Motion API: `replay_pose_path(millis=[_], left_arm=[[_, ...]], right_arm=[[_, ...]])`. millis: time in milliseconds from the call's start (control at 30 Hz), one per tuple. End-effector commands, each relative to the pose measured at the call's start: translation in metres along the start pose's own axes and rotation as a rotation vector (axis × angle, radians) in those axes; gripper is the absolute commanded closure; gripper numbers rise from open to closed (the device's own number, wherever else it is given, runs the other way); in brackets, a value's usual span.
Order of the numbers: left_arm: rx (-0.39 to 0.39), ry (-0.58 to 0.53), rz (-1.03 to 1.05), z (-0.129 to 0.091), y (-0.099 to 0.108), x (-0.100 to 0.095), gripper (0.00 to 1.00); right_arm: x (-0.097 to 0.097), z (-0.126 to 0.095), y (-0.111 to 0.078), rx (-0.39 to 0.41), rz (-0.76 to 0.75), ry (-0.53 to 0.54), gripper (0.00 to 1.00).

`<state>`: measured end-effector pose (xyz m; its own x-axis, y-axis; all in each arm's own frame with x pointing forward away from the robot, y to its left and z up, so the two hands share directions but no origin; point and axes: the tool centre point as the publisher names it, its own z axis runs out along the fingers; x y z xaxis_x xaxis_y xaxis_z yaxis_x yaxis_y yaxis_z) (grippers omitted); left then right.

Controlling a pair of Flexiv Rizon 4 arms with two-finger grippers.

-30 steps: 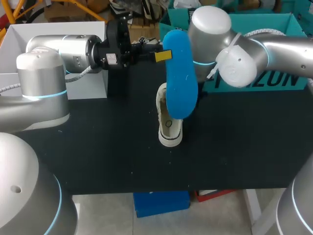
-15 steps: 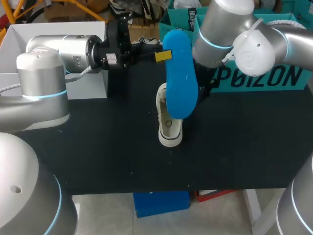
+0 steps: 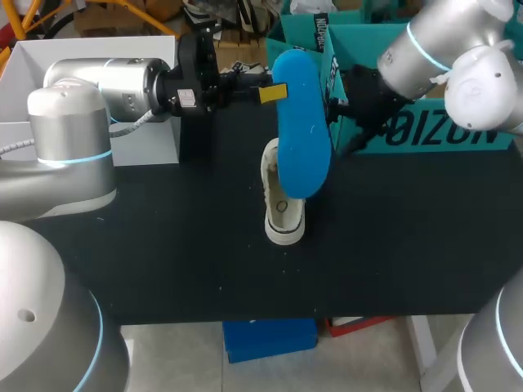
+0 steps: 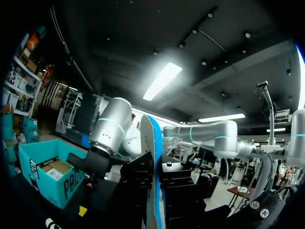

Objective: Take the shoe out of the shoebox, open the shoe tongue, remove and reinsert the insole, then place the shoe into the shoebox

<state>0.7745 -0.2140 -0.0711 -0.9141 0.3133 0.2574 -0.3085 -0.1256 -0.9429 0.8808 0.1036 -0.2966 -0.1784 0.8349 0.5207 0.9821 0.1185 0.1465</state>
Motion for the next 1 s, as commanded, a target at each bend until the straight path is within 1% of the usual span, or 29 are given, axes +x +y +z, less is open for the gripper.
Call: replay_pose_path(millis=[33, 167, 267, 433, 567, 633, 667, 1000], left_arm=[[0.001, -0.002, 0.002, 0.0, 0.001, 0.0, 1.0], [0.001, -0.002, 0.002, 0.0, 0.001, 0.0, 1.0], [0.001, -0.002, 0.002, 0.0, 0.001, 0.0, 1.0], [0.001, -0.002, 0.002, 0.0, 0.001, 0.0, 1.0], [0.001, -0.002, 0.002, 0.0, 0.001, 0.0, 1.0], [0.001, -0.002, 0.002, 0.0, 0.001, 0.0, 1.0], [0.001, -0.002, 0.002, 0.0, 0.001, 0.0, 1.0], [0.001, -0.002, 0.002, 0.0, 0.001, 0.0, 1.0]], right_arm=[[0.0, -0.003, -0.012, -0.054, -0.012, 0.181, 0.0], [0.004, -0.004, -0.011, -0.061, -0.016, 0.196, 0.0], [0.004, -0.005, -0.009, -0.071, 0.023, 0.195, 0.0], [0.003, -0.008, -0.007, -0.106, 0.061, 0.224, 0.0], [0.005, -0.012, -0.005, -0.13, 0.06, 0.256, 0.0], [0.007, -0.013, -0.004, -0.137, 0.037, 0.236, 0.0], [0.008, -0.014, -0.004, -0.13, 0.034, 0.173, 0.0], [0.008, -0.014, -0.004, -0.13, 0.034, 0.173, 0.0]])
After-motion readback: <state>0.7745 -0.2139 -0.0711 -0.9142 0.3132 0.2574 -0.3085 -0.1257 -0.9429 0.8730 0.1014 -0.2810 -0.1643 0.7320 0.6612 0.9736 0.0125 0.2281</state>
